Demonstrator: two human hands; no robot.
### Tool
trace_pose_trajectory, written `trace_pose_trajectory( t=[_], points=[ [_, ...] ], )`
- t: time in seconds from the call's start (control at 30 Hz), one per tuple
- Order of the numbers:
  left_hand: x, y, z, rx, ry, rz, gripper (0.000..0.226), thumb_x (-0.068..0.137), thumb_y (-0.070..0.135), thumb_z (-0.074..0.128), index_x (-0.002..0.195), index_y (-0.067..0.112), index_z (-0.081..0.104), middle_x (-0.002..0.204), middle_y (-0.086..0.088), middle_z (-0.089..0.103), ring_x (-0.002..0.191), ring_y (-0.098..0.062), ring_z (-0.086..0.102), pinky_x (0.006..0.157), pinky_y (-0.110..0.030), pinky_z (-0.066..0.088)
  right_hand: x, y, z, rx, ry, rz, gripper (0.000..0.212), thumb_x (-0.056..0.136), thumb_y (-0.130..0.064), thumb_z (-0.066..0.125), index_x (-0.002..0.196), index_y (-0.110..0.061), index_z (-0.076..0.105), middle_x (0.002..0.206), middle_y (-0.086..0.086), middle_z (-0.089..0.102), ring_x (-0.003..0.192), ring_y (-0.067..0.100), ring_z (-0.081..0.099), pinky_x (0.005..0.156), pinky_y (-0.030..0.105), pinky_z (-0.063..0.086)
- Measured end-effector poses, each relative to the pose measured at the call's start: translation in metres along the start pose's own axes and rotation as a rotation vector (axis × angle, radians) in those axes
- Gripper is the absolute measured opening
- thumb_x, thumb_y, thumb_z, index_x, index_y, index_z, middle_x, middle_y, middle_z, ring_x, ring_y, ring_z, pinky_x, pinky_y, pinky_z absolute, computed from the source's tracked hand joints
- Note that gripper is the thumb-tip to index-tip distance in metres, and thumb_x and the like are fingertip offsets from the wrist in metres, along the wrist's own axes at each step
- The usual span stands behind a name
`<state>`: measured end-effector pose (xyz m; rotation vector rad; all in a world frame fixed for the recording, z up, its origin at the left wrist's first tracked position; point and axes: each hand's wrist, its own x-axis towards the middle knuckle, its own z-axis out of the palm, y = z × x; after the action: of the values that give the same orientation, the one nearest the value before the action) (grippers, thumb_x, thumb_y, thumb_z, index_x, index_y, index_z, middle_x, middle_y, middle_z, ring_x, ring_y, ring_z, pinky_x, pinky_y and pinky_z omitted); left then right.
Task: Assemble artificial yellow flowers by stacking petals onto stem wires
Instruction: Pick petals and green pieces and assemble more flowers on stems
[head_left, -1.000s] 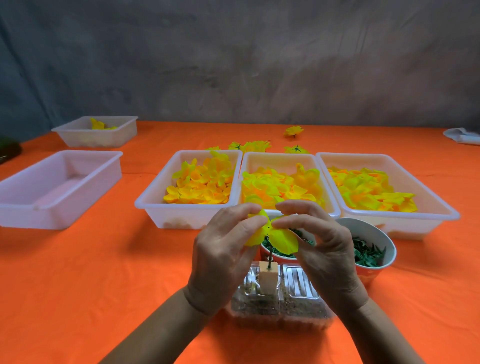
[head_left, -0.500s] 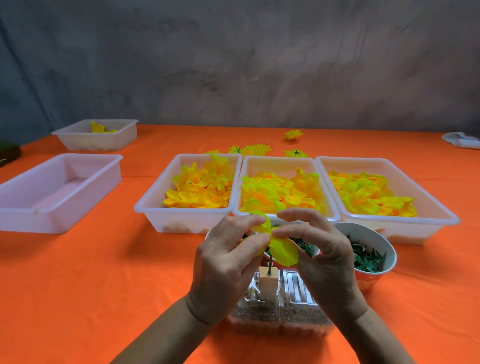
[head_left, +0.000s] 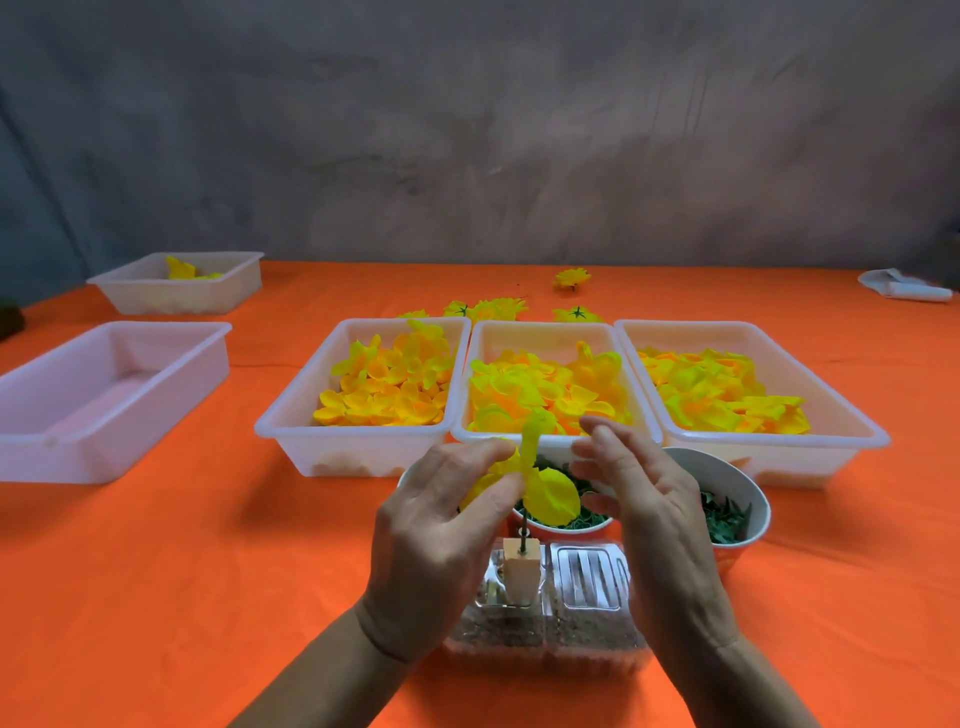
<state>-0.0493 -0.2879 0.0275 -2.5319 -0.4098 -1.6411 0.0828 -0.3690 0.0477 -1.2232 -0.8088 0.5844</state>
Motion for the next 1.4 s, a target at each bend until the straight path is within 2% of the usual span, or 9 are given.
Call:
trace_pose_trajectory(
  t=[0.1, 0.17, 0.3, 0.37, 0.43, 0.53, 0.83, 1.07, 1.4],
  points=[
    [0.000, -0.001, 0.000, 0.001, 0.003, -0.001, 0.016, 0.085, 0.002, 0.059, 0.085, -0.003, 0.074, 0.098, -0.018, 0.069, 0.085, -0.033, 0.066, 0.068, -0.041, 0.054, -0.002, -0.008, 0.006, -0.016, -0.072, 0.101, 0.053, 0.060, -0.050, 0.071, 0.105, -0.024, 0.065, 0.083, -0.011, 0.073, 0.075, -0.003, 0.067, 0.052, 0.010, 0.045],
    [0.001, 0.000, 0.000, -0.001, 0.009, 0.001, 0.018, 0.087, 0.004, 0.058, 0.086, -0.002, 0.074, 0.098, -0.017, 0.069, 0.085, -0.032, 0.066, 0.069, -0.040, 0.054, -0.003, -0.011, 0.011, -0.035, -0.104, 0.123, 0.045, 0.062, -0.041, 0.074, 0.102, -0.022, 0.066, 0.080, -0.006, 0.073, 0.071, -0.002, 0.067, 0.050, 0.012, 0.046],
    [0.002, 0.000, -0.001, 0.002, 0.014, 0.002, 0.015, 0.085, 0.001, 0.059, 0.085, -0.002, 0.073, 0.099, -0.016, 0.069, 0.086, -0.031, 0.065, 0.070, -0.039, 0.053, -0.001, -0.011, 0.018, -0.050, -0.115, 0.092, 0.010, 0.077, -0.019, 0.074, 0.080, -0.010, 0.070, 0.066, 0.001, 0.068, 0.061, 0.005, 0.062, 0.051, 0.015, 0.045],
    [0.003, -0.001, -0.001, -0.007, 0.012, 0.002, 0.014, 0.084, 0.000, 0.060, 0.087, -0.002, 0.073, 0.099, -0.016, 0.069, 0.085, -0.031, 0.065, 0.070, -0.039, 0.053, -0.001, -0.012, 0.021, -0.029, -0.133, 0.079, 0.014, 0.079, -0.017, 0.072, 0.073, -0.005, 0.070, 0.065, 0.015, 0.063, 0.062, 0.014, 0.058, 0.055, 0.025, 0.047],
    [0.003, -0.001, -0.001, -0.005, 0.008, 0.005, 0.015, 0.084, 0.001, 0.060, 0.089, -0.001, 0.074, 0.100, -0.016, 0.069, 0.086, -0.031, 0.065, 0.071, -0.039, 0.053, -0.001, -0.013, 0.022, 0.016, -0.132, 0.113, 0.012, 0.081, -0.013, 0.069, 0.071, -0.015, 0.075, 0.064, 0.008, 0.067, 0.060, 0.015, 0.061, 0.052, 0.025, 0.050],
    [0.001, -0.001, 0.001, -0.013, 0.017, -0.002, 0.014, 0.083, 0.001, 0.062, 0.089, -0.001, 0.074, 0.097, -0.016, 0.069, 0.085, -0.031, 0.066, 0.070, -0.040, 0.054, 0.000, -0.013, 0.020, 0.043, -0.133, 0.162, 0.024, 0.082, -0.011, 0.067, 0.066, -0.026, 0.075, 0.060, -0.001, 0.068, 0.055, 0.008, 0.063, 0.047, 0.019, 0.049],
    [-0.004, 0.002, 0.004, 0.025, 0.054, -0.051, 0.012, 0.075, -0.004, 0.072, 0.086, -0.001, 0.075, 0.092, -0.015, 0.069, 0.082, -0.031, 0.066, 0.069, -0.040, 0.053, 0.005, -0.011, 0.016, 0.101, -0.177, 0.323, 0.013, 0.080, -0.013, 0.067, 0.068, -0.010, 0.071, 0.063, 0.007, 0.067, 0.054, 0.016, 0.063, 0.046, 0.022, 0.050],
    [-0.005, 0.002, 0.007, 0.023, 0.074, -0.083, 0.007, 0.080, 0.000, 0.067, 0.082, -0.001, 0.074, 0.093, -0.015, 0.069, 0.083, -0.031, 0.063, 0.069, -0.041, 0.052, 0.008, -0.011, 0.012, 0.072, -0.220, 0.385, 0.023, 0.081, -0.011, 0.063, 0.060, -0.014, 0.070, 0.060, 0.005, 0.067, 0.050, 0.014, 0.062, 0.053, 0.024, 0.049],
    [-0.006, 0.001, 0.010, 0.000, 0.065, -0.081, 0.007, 0.079, 0.004, 0.070, 0.081, -0.002, 0.073, 0.095, -0.015, 0.069, 0.085, -0.030, 0.063, 0.071, -0.040, 0.052, 0.011, -0.007, 0.012, 0.087, -0.243, 0.405, 0.007, 0.081, -0.011, 0.062, 0.075, -0.011, 0.067, 0.062, 0.005, 0.067, 0.054, 0.016, 0.065, 0.049, 0.025, 0.047]
  ],
)
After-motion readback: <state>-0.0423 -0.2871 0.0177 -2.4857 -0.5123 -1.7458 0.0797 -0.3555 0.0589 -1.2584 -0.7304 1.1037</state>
